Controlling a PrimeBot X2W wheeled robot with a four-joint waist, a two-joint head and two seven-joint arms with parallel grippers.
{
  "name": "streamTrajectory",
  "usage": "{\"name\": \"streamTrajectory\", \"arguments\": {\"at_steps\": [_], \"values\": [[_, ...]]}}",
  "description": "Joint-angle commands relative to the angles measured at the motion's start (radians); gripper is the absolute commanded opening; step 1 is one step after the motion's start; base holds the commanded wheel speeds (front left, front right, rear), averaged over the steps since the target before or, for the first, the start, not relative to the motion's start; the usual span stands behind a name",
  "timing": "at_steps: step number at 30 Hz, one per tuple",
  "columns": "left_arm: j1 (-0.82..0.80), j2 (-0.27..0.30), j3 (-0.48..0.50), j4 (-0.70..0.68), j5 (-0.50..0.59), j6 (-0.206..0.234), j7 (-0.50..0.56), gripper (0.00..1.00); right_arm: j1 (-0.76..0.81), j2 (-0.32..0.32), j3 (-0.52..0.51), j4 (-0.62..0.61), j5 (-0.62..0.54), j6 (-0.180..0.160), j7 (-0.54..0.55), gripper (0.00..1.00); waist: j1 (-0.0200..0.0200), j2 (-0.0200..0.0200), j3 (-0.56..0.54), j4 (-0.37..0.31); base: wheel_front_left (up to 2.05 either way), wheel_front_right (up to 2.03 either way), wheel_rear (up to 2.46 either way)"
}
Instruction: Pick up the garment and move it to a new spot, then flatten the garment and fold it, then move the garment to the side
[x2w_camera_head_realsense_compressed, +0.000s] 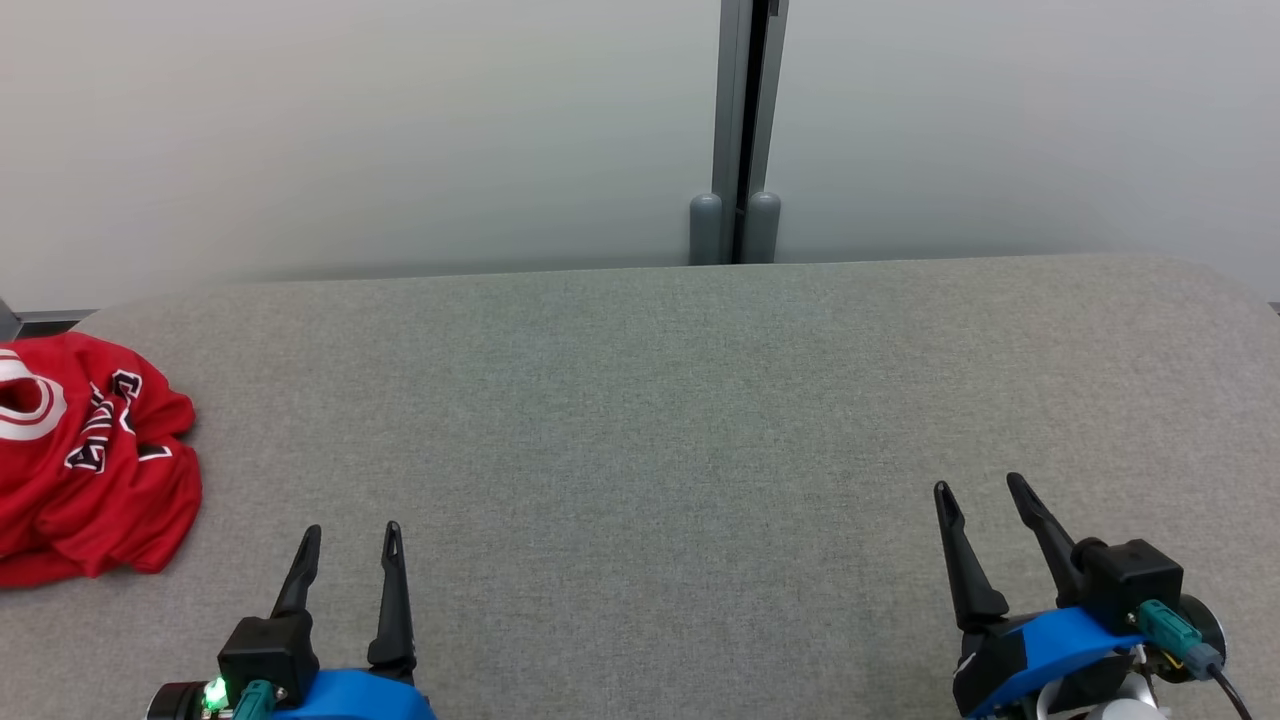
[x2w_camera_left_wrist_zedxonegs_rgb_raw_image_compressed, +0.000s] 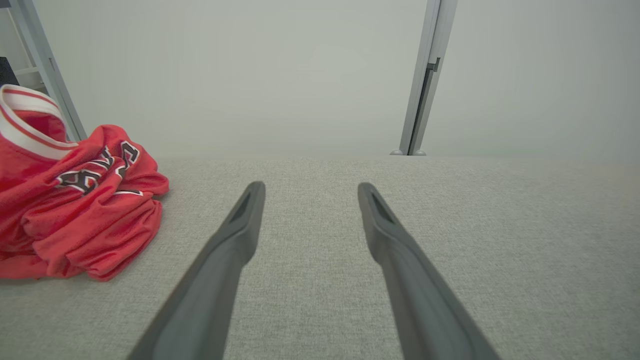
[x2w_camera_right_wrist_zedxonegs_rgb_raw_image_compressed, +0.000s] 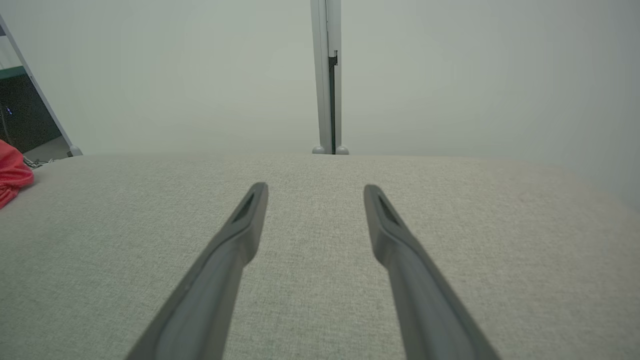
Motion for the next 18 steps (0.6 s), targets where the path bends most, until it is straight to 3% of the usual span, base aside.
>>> {"name": "streamTrajectory", "arguments": {"at_steps": [1, 18], "values": [[0.012, 0.006, -0.002, -0.008, 0.022, 0.009, -0.005, 1.00, 0.001, -0.007, 0.003, -0.004, -0.021, 0.002, -0.009, 1.00, 0.0000, -0.0001, 0.000, 0.000, 0.00, 0.00, 0.00], [0.033, 0.000, -0.020, -0.060, 0.022, 0.035, 0.021, 1.00, 0.000, -0.007, -0.001, -0.005, -0.041, 0.003, -0.013, 1.00, 0.0000, -0.0001, 0.002, -0.005, 0.00, 0.00, 0.00]]}}
